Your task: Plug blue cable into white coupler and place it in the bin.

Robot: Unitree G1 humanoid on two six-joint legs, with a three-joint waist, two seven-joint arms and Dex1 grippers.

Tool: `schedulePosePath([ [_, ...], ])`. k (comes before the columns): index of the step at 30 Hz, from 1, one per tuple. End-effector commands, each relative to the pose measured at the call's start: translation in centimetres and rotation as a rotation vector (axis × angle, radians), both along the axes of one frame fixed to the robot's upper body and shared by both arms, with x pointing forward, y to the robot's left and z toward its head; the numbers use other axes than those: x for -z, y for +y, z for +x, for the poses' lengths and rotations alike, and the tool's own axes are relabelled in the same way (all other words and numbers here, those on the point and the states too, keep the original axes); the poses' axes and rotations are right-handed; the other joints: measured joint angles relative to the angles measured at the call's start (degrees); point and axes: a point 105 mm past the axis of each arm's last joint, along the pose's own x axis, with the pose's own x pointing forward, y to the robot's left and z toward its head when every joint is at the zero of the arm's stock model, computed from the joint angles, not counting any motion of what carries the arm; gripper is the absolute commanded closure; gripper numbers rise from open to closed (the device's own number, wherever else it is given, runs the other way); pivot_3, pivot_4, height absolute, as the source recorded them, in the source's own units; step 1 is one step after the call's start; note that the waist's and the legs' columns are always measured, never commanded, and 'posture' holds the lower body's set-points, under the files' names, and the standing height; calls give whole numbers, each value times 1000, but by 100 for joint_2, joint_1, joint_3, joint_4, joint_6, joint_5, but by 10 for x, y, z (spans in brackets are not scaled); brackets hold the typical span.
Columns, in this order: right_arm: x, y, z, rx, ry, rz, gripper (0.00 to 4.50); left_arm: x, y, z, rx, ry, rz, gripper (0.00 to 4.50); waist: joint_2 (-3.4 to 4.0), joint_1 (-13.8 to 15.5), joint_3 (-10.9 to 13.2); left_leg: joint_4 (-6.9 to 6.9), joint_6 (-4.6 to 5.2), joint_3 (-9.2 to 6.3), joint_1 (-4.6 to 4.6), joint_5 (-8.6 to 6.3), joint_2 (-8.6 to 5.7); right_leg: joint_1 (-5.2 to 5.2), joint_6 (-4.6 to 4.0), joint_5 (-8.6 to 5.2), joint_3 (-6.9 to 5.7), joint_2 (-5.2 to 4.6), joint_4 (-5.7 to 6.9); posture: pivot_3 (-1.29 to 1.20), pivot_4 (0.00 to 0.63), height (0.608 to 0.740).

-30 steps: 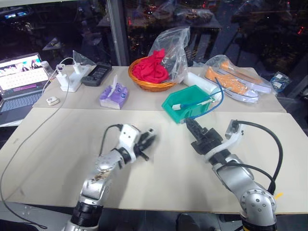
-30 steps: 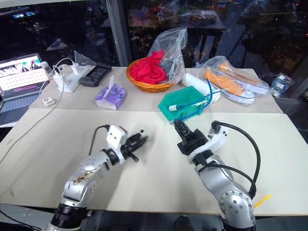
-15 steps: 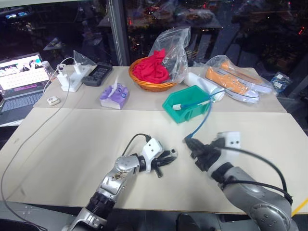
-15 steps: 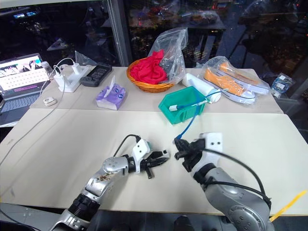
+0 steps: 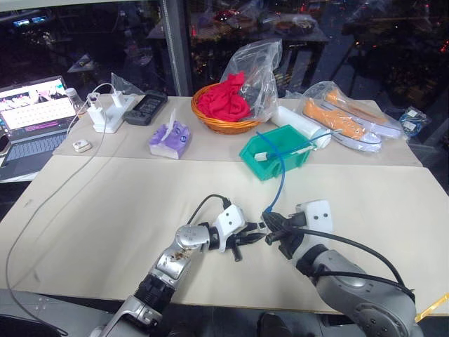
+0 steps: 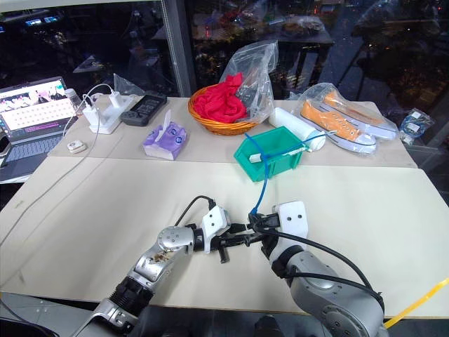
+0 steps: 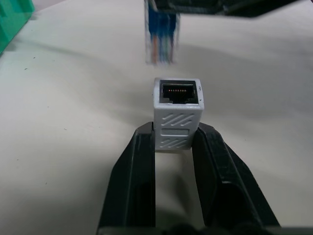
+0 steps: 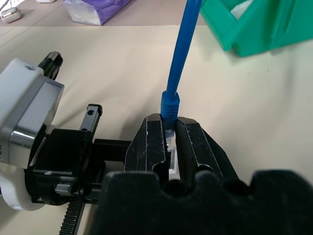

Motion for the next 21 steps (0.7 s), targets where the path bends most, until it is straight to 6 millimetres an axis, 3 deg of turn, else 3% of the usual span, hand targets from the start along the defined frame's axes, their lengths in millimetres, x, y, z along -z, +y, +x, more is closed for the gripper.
schedulePosePath([
  [1,-12,-1,-3,0,-44,31,4500,2,-3,0,-15,4,5,3903,0,9,0,0,0,0,0,0,0,0,0,0,0,0,0,0,150,728],
  [21,-6,0,0,-1,-37,-22,4500,-2,-7,-2,-31,10,-13,3903,0,16,0,0,-1,0,2,1,0,0,0,0,0,0,2,0,150,728],
])
